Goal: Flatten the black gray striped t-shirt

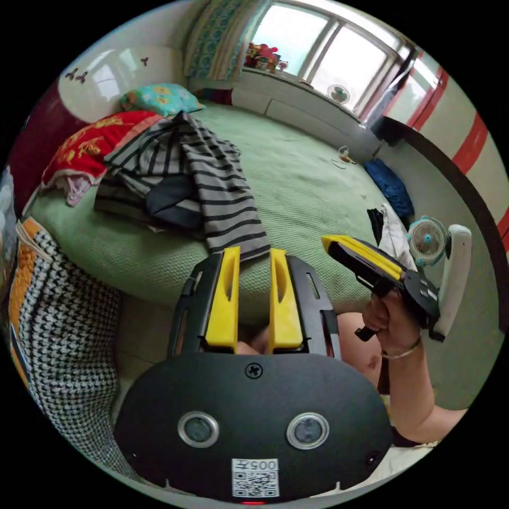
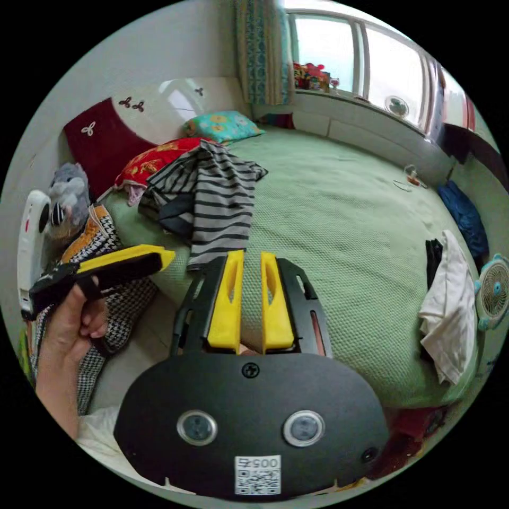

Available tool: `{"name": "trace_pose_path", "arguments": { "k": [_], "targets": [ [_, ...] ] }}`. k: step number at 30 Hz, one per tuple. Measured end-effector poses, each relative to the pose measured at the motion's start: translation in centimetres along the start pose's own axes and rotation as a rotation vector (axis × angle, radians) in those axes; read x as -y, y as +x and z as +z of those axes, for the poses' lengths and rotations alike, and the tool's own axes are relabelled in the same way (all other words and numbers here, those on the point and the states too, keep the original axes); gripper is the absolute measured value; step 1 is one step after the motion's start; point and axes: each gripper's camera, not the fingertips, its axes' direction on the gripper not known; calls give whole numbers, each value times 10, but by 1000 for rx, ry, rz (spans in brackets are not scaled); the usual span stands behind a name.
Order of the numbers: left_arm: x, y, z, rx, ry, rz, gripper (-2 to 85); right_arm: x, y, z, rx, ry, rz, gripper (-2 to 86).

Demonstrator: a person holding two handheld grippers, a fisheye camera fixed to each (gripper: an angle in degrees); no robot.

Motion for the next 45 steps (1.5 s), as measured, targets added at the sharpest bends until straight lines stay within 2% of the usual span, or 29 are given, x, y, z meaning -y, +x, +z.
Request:
{"name": "trace_pose_path", "arguments": {
  "k": [5,9,14,19,22,25,28,30,36,38,45],
  "targets": [
    [10,-30,31,17,-53,5,137,10,2,25,-19,24,42,30],
    [23,-58,68,-24,-182,-69,127,11,10,37,-21,15,63,35],
    [16,-70,46,21,-75,-45,45,34,27,64,-5,3,64,30],
    [16,-77,-51,242,257,-22,30,84,36,94,57,51,45,19],
    [26,-96,-77,395,320,-86,28,124,32,124,119,41,4,34],
    [36,-120,-76,519,318,-219,30,156,23,159,204,4,-58,84],
    [33,-137,-72,457,383,-377,32,172,18,189,263,-9,-89,115],
    [35,-139,-67,480,399,-412,34,178,18,200,316,-34,-62,120],
    [45,-142,-48,614,412,-405,38,193,19,210,370,-21,-34,121],
    [45,-148,-39,606,410,-463,39,193,23,217,387,-28,26,120],
    [51,-161,-31,536,386,-403,39,212,16,235,398,-6,90,111]
  ]
}}
